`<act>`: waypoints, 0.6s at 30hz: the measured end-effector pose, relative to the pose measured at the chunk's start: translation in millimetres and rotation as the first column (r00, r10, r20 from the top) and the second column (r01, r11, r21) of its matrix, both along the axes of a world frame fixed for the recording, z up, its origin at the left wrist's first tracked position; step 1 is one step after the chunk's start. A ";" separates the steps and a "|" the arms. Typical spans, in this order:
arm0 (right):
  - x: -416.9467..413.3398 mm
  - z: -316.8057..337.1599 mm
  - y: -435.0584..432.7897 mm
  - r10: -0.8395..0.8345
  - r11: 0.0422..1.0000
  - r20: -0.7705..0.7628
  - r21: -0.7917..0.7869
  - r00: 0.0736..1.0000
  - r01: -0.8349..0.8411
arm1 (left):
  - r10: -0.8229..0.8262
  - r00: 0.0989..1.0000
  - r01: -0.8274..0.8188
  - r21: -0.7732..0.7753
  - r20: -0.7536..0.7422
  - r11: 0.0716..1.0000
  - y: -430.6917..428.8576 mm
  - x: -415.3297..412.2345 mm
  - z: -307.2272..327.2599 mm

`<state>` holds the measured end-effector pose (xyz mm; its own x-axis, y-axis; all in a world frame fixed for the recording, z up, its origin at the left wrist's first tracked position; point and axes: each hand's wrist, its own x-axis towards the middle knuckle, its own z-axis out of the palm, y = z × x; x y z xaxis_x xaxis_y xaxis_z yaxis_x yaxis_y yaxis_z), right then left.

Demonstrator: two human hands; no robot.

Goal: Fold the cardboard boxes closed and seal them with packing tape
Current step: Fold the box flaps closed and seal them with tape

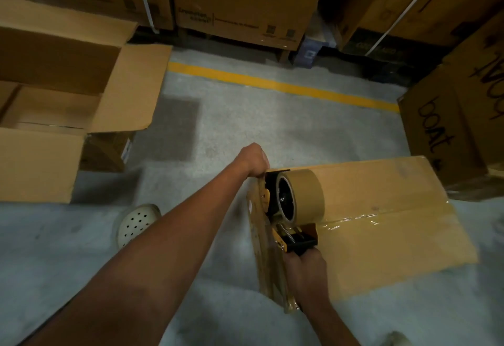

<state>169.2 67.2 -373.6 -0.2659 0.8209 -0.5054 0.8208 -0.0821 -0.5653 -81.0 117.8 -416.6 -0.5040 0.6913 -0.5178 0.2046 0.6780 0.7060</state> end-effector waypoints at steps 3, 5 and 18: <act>6.6 1.3 -4.9 0.008 1.000 0.055 0.002 0.998 -0.008 | 0.126 0.988 -0.130 0.044 0.085 0.991 -8.0 2.9 -4.6; 16.9 5.5 -13.0 0.015 1.000 0.109 -0.005 0.994 -0.014 | 0.168 0.975 -0.178 0.055 0.145 0.982 -11.7 3.2 -5.0; 32.1 19.3 -31.9 0.035 0.999 0.158 0.031 0.987 -0.040 | -0.153 0.969 0.165 0.049 -0.195 0.985 -2.7 39.8 -8.4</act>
<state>201.3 35.3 -354.4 -0.2161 0.8292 -0.5154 0.9019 -0.0326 -0.4306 -41.2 115.1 -425.0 -0.4696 0.7994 -0.3748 0.4409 0.5802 0.6849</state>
